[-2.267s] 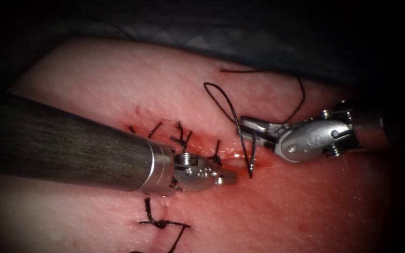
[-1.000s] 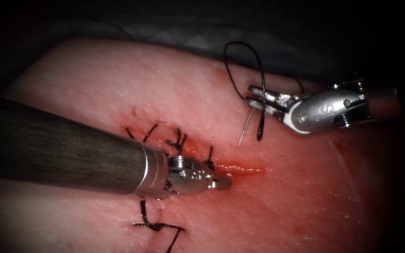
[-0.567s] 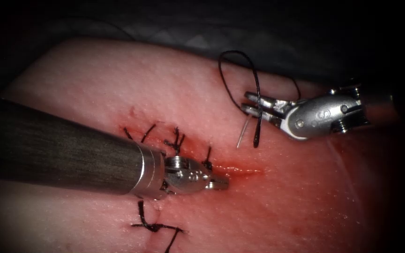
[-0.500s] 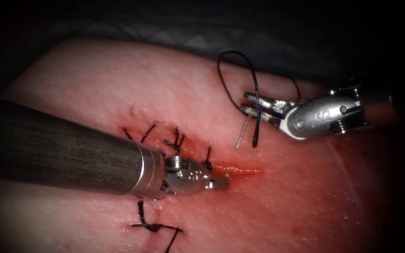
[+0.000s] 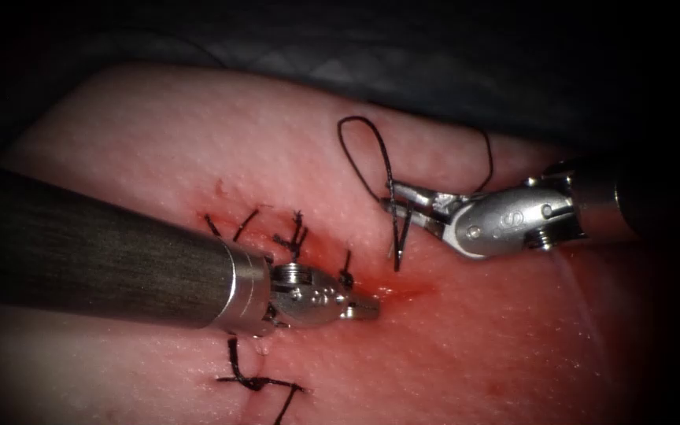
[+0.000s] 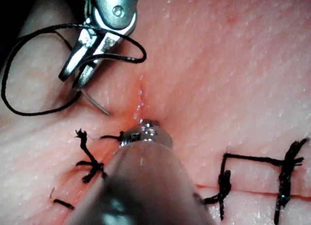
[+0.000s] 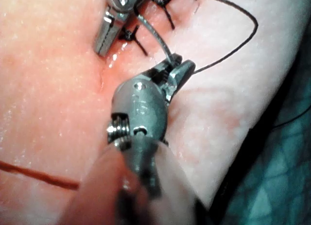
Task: Wound Closure
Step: Insert needle into flesh above wound
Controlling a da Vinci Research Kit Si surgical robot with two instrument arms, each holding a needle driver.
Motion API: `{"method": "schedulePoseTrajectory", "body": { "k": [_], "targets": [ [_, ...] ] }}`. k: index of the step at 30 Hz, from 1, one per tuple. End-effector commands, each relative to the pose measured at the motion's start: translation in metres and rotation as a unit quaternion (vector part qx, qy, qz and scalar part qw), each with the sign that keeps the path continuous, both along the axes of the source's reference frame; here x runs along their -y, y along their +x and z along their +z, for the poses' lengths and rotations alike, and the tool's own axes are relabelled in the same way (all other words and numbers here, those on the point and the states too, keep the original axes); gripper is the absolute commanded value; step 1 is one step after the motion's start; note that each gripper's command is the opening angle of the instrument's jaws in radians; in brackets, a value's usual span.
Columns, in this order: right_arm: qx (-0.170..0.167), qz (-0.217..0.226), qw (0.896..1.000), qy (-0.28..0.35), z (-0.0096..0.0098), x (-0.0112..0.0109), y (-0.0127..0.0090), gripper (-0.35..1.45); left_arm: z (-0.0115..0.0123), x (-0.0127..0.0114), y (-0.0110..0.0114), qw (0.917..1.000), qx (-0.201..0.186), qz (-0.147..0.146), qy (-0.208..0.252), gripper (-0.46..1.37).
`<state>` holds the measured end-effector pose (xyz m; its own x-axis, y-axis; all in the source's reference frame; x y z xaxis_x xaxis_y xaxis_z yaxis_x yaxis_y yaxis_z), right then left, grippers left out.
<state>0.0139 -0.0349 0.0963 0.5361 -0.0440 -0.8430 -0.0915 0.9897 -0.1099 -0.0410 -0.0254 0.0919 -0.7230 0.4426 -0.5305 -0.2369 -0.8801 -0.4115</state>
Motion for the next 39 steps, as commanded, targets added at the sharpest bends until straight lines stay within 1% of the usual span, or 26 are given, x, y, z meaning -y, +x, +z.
{"method": "schedulePoseTrajectory", "body": {
  "k": [1,3,7,11,15,18,25,28,33,36,39],
  "targets": [
    [0.002,-0.001,1.000,0.009,0.0003,0.0004,0.0000,-0.35,0.0000,0.0000,0.0000,1.0000,0.001,0.002,0.003,-0.35],
    [0.001,0.003,1.000,0.026,0.0009,0.0011,0.0001,-0.35,-0.0001,-0.0001,0.0001,1.0000,0.000,0.001,0.002,-0.35],
    [0.002,0.008,0.999,0.046,0.0014,0.0018,0.0001,-0.35,-0.0003,-0.0001,0.0002,1.0000,-0.001,0.001,0.001,-0.35],
    [0.003,0.016,0.998,0.065,0.0015,0.0021,0.0003,-0.35,-0.0003,-0.0001,0.0002,1.0000,-0.001,0.001,0.001,-0.35],
    [0.005,0.026,0.995,0.094,0.0021,0.0026,0.0006,-0.35,-0.0003,-0.0001,0.0002,1.0000,-0.002,0.000,0.000,-0.35],
    [0.010,0.022,0.994,0.108,0.0023,0.0029,0.0007,-0.35,-0.0003,-0.0001,0.0002,1.0000,-0.002,0.000,0.000,-0.35],
    [0.031,0.024,0.985,0.171,0.0035,0.0047,0.0007,-0.35,-0.0003,-0.0001,0.0003,1.0000,-0.002,0.000,0.000,-0.35],
    [0.036,0.031,0.980,0.193,0.0037,0.0053,0.0006,-0.35,-0.0003,-0.0001,0.0004,1.0000,-0.001,0.001,0.001,-0.35],
    [0.053,0.030,0.976,0.207,0.0036,0.0058,0.0004,-0.35,-0.0004,-0.0002,0.0005,1.0000,-0.003,0.000,-0.001,-0.35],
    [0.056,0.031,0.975,0.212,0.0036,0.0062,0.0002,-0.35,-0.0005,-0.0002,0.0005,1.0000,-0.003,0.000,0.000,-0.35],
    [0.064,0.041,0.970,0.229,0.0037,0.0063,-0.0002,-0.35,-0.0006,-0.0002,0.0005,1.0000,-0.004,-0.001,-0.001,-0.35]
  ]
}}
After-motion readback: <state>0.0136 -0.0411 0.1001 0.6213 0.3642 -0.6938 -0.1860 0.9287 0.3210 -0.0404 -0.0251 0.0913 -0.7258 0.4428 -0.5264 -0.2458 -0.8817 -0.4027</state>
